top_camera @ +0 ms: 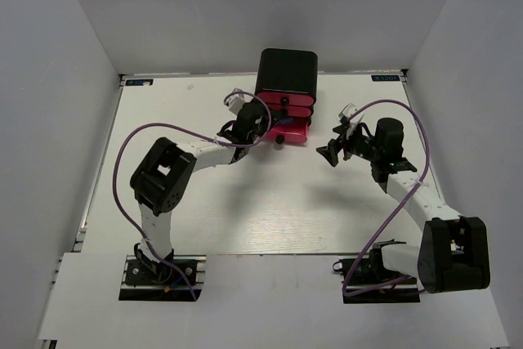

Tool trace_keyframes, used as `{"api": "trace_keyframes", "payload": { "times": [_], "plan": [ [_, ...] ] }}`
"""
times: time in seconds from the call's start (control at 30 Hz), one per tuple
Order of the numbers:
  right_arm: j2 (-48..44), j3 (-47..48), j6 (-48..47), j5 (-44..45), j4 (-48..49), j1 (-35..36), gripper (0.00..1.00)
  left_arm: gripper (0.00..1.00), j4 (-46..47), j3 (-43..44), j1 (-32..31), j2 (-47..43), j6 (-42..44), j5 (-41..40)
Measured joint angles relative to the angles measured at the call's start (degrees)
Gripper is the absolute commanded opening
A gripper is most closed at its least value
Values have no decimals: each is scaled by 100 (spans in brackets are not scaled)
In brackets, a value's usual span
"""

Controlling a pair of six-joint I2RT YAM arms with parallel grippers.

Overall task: Sort the stationery into containers
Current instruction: Reset both arms

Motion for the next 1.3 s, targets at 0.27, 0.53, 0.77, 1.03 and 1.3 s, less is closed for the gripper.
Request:
{"api": "trace_keyframes", "payload": {
  "times": [0.27, 0.53, 0.77, 1.03, 1.3],
  "plan": [
    [22, 0, 197, -26, 85, -13, 45, 0, -448, -179, 0, -852, 704, 435],
    [151, -4, 470, -192, 184, -70, 14, 27, -844, -1311, -44, -1355, 914, 1049],
    [164, -4, 470, -214, 210, -72, 18, 42, -839, -1403, -52, -793, 942, 1569],
    [164, -35, 446, -214, 205, -90, 20, 49, -697, -1047, -7, -157, 981, 1786],
    [243, -44, 400, -223, 208, -103, 21, 50, -466, -673, 2, 125, 1040, 1816]
  ]
}}
